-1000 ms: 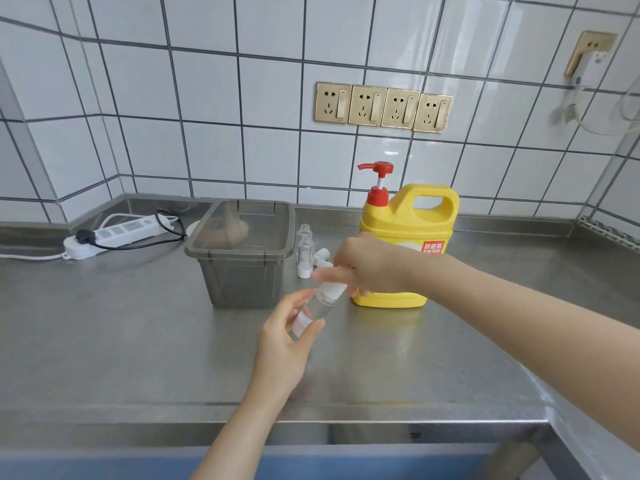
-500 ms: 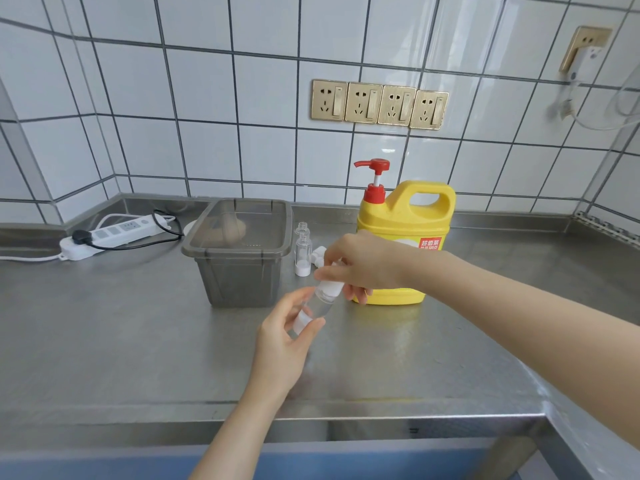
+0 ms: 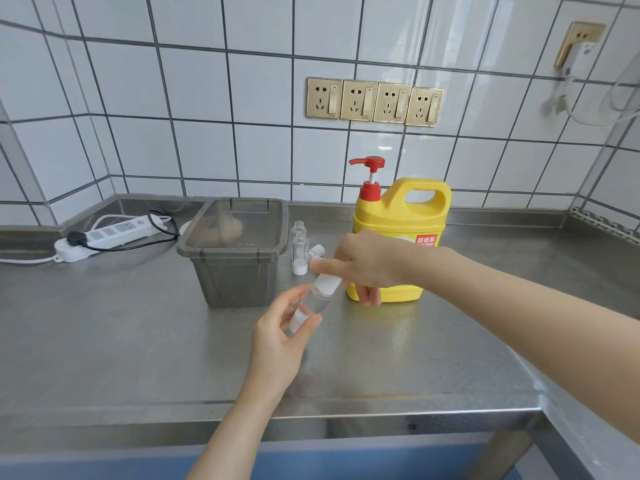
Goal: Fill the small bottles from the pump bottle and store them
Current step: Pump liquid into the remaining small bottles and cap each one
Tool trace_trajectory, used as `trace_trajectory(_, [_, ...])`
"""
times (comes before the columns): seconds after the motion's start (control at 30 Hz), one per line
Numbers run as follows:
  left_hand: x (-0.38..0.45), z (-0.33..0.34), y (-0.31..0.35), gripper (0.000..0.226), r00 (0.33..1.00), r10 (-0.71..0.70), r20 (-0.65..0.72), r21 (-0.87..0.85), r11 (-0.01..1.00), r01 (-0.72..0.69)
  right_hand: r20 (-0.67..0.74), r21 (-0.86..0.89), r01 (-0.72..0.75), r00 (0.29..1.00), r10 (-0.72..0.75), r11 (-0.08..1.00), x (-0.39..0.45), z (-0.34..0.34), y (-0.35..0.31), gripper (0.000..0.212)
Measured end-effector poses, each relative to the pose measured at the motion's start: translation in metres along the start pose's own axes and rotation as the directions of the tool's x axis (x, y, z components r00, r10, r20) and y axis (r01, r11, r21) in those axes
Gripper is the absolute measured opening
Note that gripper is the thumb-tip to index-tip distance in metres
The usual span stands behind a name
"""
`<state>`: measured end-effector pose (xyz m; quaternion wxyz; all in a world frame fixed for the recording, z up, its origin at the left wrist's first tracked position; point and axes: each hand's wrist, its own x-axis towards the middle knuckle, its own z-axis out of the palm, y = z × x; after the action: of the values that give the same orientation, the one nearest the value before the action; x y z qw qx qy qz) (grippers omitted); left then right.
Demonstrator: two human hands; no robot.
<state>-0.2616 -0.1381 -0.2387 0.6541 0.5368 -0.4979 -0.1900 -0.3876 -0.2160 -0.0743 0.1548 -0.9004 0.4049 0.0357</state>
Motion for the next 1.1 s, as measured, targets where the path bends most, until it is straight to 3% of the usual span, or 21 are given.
trace_trajectory(0.03, [0.0, 0.0, 0.0, 0.039, 1.0, 0.001, 0.001, -0.002, 1.0, -0.001, -0.008, 0.026, -0.001, 1.0, 0.001, 1.0, -0.001, -0.001, 0.0, 0.061])
trace_trajectory(0.17, [-0.001, 0.0, 0.001, 0.039, 1.0, -0.001, 0.0, -0.011, 1.0, 0.001, 0.006, 0.128, 0.043, 0.999, -0.044, 0.991, -0.002, 0.0, 0.002, 0.029])
trace_trajectory(0.3, [-0.001, 0.0, 0.001, 0.039, 1.0, 0.007, 0.008, -0.005, 1.0, -0.007, -0.011, 0.035, -0.035, 0.999, 0.035, 0.999, -0.001, 0.001, 0.001, 0.064])
trace_trajectory(0.4, [0.0, 0.001, 0.002, 0.038, 1.0, -0.001, -0.005, -0.01, 1.0, 0.001, 0.014, 0.087, 0.031, 0.999, -0.032, 0.996, -0.002, -0.001, 0.002, 0.026])
trace_trajectory(0.43, [0.0, 0.001, 0.002, 0.038, 1.0, 0.002, -0.006, -0.007, 1.0, -0.002, 0.022, 0.078, 0.04, 0.999, -0.042, 0.996, -0.002, 0.0, 0.002, 0.022])
trace_trajectory(0.57, [0.0, 0.001, 0.001, 0.043, 1.0, 0.008, 0.008, 0.002, 1.0, -0.008, -0.014, -0.005, -0.037, 0.999, 0.037, 0.999, 0.001, 0.0, 0.004, 0.058])
trace_trajectory(0.7, [0.0, 0.0, 0.002, 0.046, 1.0, 0.0, 0.001, 0.011, 1.0, 0.0, -0.012, 0.09, 0.098, 0.995, -0.097, 0.991, -0.002, -0.001, 0.005, 0.025])
trace_trajectory(0.83, [-0.001, 0.001, 0.002, 0.041, 0.999, 0.013, 0.052, 0.037, 0.999, -0.015, -0.062, -0.06, 0.052, 0.997, -0.056, 0.997, -0.002, -0.002, 0.005, 0.049])
trace_trajectory(1.0, [-0.002, 0.001, 0.004, 0.036, 1.0, -0.018, 0.016, 0.001, 1.0, 0.018, -0.114, -0.098, 0.174, 0.976, -0.185, 0.98, -0.003, 0.007, 0.006, 0.028])
trace_trajectory(1.1, [-0.002, 0.002, 0.004, 0.035, 1.0, -0.026, 0.008, 0.007, 1.0, 0.025, -0.23, -0.025, 0.151, 0.961, -0.153, 0.988, 0.002, 0.019, 0.006, 0.036])
